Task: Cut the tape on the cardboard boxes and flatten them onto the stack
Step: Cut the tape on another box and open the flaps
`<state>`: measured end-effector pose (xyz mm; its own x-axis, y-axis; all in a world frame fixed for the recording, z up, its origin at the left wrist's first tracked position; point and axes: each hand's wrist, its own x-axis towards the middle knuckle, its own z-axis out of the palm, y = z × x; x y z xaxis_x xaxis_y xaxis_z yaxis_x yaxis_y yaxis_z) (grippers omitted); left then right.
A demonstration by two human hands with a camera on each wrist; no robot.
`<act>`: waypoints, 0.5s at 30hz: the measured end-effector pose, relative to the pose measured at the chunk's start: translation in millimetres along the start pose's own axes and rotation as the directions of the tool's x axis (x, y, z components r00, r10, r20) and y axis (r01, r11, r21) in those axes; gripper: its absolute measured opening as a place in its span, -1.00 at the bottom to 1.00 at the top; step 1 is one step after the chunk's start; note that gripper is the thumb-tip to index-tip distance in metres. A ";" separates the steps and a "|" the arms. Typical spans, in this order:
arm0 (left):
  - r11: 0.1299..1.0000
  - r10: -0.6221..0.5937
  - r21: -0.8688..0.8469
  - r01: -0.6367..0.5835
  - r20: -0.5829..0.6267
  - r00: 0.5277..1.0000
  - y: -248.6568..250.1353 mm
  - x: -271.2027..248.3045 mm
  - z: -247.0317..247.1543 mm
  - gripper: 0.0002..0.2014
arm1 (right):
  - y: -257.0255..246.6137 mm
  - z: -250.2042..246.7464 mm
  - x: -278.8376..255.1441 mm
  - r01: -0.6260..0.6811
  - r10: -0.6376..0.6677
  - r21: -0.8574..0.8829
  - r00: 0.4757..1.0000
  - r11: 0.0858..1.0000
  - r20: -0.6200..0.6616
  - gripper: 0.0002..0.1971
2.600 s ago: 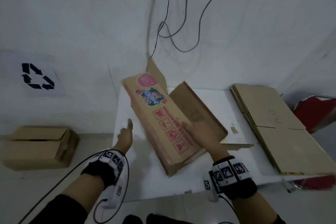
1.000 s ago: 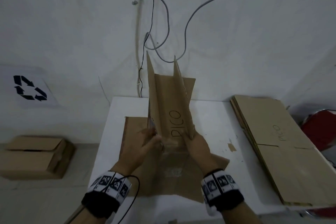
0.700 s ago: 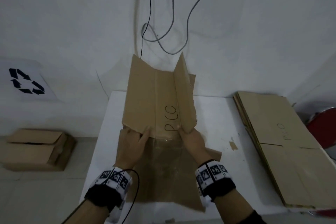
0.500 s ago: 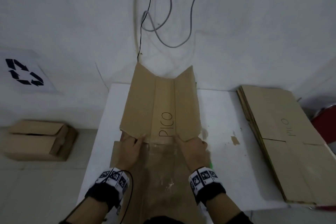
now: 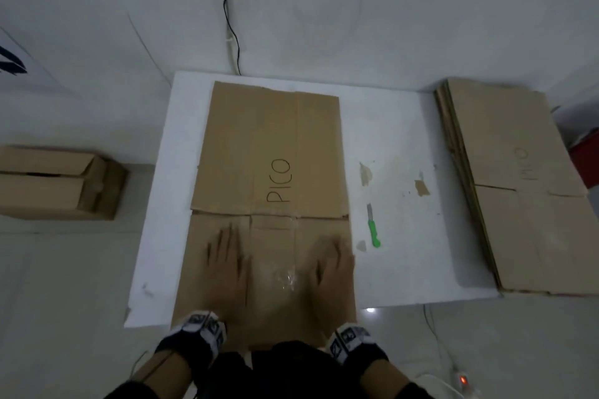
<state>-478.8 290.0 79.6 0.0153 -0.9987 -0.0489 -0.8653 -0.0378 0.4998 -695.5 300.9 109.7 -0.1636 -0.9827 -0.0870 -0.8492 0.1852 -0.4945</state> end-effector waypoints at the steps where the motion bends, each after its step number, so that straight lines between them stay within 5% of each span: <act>1: 0.996 0.066 0.063 -0.068 0.036 0.997 0.7 -16.5 6.4 -0.38 | -0.2 6.8 -12.2 0.120 -0.119 -0.049 0.993 0.992 0.027 -0.48; 3: 0.962 0.204 0.162 -0.217 0.095 0.974 4.2 -39.9 11.3 -0.38 | 3.1 24.5 -30.7 0.281 -0.268 -0.061 0.949 0.958 0.166 -0.48; 5: 0.934 0.262 0.217 -0.283 0.120 0.958 5.6 -48.0 11.9 -0.39 | 6.1 37.1 -38.6 0.305 -0.273 -0.096 0.928 0.948 0.253 -0.37; 15: 0.928 0.192 0.286 -0.238 0.180 0.965 6.0 -40.6 12.2 -0.34 | 6.9 45.5 -34.6 0.341 -0.301 -0.181 0.929 0.923 0.216 -0.29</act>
<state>-490.8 330.7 74.0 -0.2415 -0.9645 -0.1073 -0.9502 0.2125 0.2281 -672.9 335.8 69.9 0.2117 -0.9701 -0.1190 -0.9301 -0.1627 -0.3292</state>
